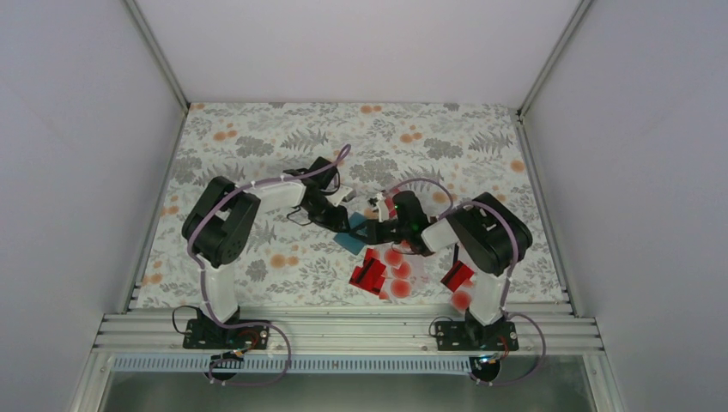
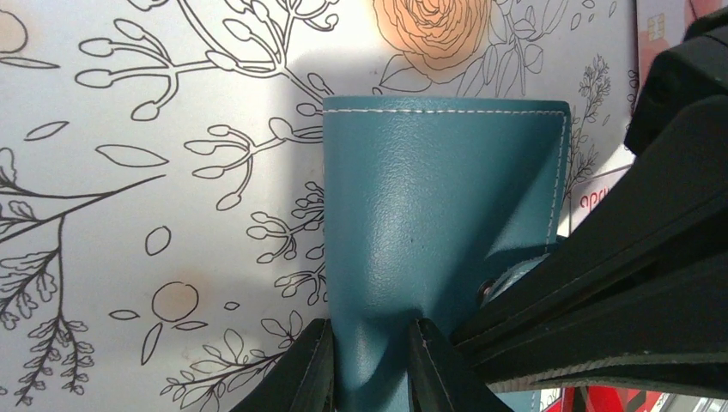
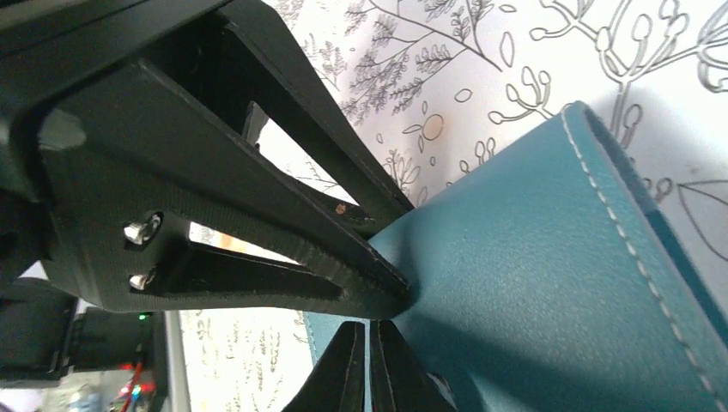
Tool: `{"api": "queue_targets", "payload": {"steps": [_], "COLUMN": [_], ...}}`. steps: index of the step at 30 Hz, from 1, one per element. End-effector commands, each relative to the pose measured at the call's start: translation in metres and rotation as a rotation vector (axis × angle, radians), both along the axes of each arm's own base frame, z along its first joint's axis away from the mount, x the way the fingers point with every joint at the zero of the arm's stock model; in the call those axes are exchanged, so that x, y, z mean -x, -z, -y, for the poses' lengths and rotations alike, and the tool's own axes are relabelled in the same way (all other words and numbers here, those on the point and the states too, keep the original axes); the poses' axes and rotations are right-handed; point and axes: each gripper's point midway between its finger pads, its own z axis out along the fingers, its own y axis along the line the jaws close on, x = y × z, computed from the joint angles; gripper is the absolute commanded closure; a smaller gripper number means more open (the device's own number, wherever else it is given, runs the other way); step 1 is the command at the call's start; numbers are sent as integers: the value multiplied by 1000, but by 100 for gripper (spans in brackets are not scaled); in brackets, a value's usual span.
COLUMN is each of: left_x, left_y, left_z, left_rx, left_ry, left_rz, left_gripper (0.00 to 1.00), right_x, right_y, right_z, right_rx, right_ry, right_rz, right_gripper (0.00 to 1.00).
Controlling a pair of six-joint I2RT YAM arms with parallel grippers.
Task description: Put the credit cards into the card holder
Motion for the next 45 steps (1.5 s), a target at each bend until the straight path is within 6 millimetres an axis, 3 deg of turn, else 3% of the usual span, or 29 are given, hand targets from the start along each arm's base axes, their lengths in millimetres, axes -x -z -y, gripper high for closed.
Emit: {"api": "queue_targets", "payload": {"steps": [1, 8, 14, 19, 22, 28, 34, 38, 45], "left_x": [45, 41, 35, 32, 32, 38, 37, 34, 24], "left_y": [61, 60, 56, 53, 52, 51, 51, 52, 46], "left_z": [-44, -43, -38, -38, -38, -42, -45, -42, -35], "left_rx": [-279, -301, -306, -313, -313, -311, -314, -311, -282], "left_ry": [33, 22, 17, 20, 16, -1, -32, -59, -93], "left_rz": [-142, -135, -114, -100, -98, -100, -85, -81, -61], "left_gripper": [79, 79, 79, 79, 79, 79, 80, 80, 79], "right_x": [14, 20, 25, 22, 12, -33, -58, -57, -52], "right_y": [59, 97, 131, 148, 146, 107, 50, -4, -85], "right_z": [24, 31, 60, 72, 73, 67, 27, 7, 1], "right_rx": [105, 198, 307, 399, 437, 482, 306, 209, 124], "right_ry": [17, 38, 91, 102, 124, 127, -11, -107, -141], "right_rz": [-194, -448, -612, -671, -657, -404, -310, -242, -112], "right_gripper": [96, 96, 96, 96, 96, 96, 96, 96, 96]}}
